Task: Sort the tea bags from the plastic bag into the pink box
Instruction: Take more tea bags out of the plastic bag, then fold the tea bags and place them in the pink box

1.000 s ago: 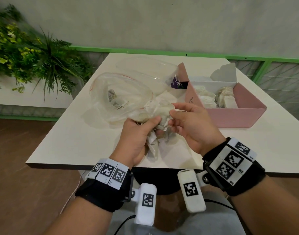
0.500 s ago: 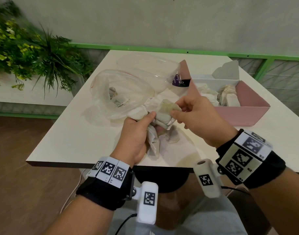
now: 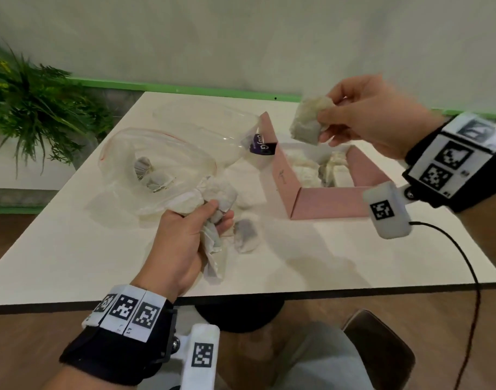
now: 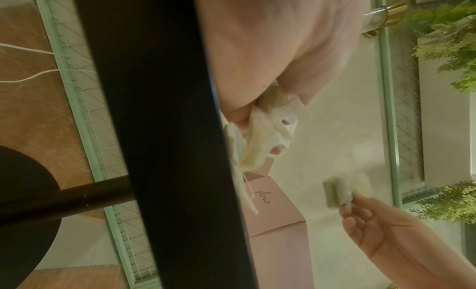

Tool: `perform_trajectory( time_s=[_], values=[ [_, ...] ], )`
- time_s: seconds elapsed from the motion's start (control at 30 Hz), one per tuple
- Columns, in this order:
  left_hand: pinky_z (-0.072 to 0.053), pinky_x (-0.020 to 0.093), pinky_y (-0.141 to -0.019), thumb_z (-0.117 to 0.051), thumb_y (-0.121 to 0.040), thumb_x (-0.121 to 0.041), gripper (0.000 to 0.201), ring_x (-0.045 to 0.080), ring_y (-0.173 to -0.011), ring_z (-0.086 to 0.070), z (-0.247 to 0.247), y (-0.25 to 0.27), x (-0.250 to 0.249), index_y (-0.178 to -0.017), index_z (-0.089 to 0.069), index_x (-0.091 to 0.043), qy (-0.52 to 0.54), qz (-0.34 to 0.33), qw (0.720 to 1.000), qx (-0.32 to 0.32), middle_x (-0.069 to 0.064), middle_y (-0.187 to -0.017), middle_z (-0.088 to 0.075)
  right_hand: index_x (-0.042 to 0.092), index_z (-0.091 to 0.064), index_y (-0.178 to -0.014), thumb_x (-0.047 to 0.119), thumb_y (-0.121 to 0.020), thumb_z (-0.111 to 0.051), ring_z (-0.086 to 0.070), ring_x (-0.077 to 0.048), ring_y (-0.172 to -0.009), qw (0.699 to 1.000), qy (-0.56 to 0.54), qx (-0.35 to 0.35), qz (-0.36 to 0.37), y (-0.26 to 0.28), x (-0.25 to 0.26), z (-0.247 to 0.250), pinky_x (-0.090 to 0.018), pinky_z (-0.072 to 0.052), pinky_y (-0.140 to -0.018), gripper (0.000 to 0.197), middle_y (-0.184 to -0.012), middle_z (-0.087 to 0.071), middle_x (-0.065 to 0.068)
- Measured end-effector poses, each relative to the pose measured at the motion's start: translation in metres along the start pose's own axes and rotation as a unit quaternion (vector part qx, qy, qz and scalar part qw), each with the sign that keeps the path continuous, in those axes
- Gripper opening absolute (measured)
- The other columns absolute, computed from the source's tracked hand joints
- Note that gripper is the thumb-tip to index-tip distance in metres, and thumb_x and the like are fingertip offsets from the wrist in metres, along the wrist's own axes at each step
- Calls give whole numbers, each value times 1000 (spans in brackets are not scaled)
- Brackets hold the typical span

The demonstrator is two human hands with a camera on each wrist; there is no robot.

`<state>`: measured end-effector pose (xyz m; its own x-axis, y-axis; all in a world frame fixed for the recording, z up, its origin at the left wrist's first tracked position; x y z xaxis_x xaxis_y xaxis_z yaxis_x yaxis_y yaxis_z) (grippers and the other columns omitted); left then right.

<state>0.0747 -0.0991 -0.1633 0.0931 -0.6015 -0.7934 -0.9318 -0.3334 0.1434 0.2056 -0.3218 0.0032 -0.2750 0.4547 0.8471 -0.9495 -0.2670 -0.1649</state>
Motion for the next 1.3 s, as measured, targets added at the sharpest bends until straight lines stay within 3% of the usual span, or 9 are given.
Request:
perform_trajectory(
  time_s=[0.2,0.3,0.43,0.67,0.8,0.97,1.1,1.2,1.3],
  values=[
    [-61,25,-70,-62,-97,-3,17,21,-80,-74,-1,0,0,-112,-69,3,3,1,1000,0,16,-97,-74,7,-60,-83,-5,-86,-65,-71,-28,-69,972,127,145,-136,-10,-41,-7,-36,-60,-67,13,-74,-69,-19],
    [-60,25,-70,-62,-97,-3,19,21,-81,-75,-1,1,0,-113,-68,4,0,5,1000,-2,17,-99,-74,12,-62,-75,2,-85,-66,-59,-19,-58,944,212,193,-161,-10,-51,-20,-26,-50,-53,15,-66,-64,-8],
    [-60,24,-68,-62,-97,-5,21,19,-79,-75,-1,2,-1,-114,-68,4,4,8,1000,-3,17,-98,-73,20,-63,-66,17,-84,-67,-53,-18,-64,906,341,198,-151,-10,-55,-33,-26,-42,-61,18,-62,-60,6],
    [-60,25,-70,-62,-97,-4,15,22,-81,-74,-2,0,-1,-108,-70,2,0,10,1000,-6,18,-96,-73,18,-74,-89,29,-84,-71,-65,-21,-88,907,366,158,-134,-15,-64,-35,-33,-51,-82,13,-92,-74,-1],
    [-61,27,-72,-62,-98,-4,11,23,-82,-74,-3,1,-3,-102,-71,1,-1,13,1000,-7,16,-93,-74,28,-70,-83,43,-81,-69,-65,-15,-84,898,418,118,-75,-15,-64,-29,-41,-46,-95,16,-86,-72,8],
    [-61,28,-71,-63,-97,-3,9,25,-81,-73,-3,1,-4,-100,-70,1,3,11,1000,-10,15,-90,-74,17,-65,-91,21,-90,-60,-60,-22,-77,904,387,-29,182,19,-34,-36,-30,-45,-66,7,-83,-67,0],
    [-62,30,-74,-63,-98,-3,9,26,-82,-74,-2,1,-4,-101,-71,1,2,8,1000,-13,17,-93,-75,25,-67,-83,50,-86,-63,-58,-5,-69,916,324,148,187,84,-8,-88,-13,-41,-61,25,-72,-64,11],
    [-62,33,-78,-65,-97,-5,9,24,-82,-75,-1,2,-4,-99,-69,2,-6,12,1000,-22,18,-92,-71,29,-62,-87,77,-80,-51,-58,-8,-71,877,382,236,173,116,-16,-128,-30,-50,-64,50,-77,-64,8],
    [-60,33,-76,-66,-96,-6,8,23,-81,-75,-1,3,-2,-100,-68,1,0,17,999,-28,17,-89,-70,25,-57,-81,68,-86,-54,-56,-17,-70,873,385,213,210,125,-26,-154,-37,-49,-63,43,-76,-60,4]
  ],
)
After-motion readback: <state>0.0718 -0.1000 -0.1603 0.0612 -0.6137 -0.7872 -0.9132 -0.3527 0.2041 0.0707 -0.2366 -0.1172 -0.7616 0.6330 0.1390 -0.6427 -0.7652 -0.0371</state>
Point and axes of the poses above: each hand's wrist, its own y-axis away from the middle knuckle, its own z-axis out of the back of the hand, x = y × z, the point moved 1 cm from there along -y, towards the middle knuckle
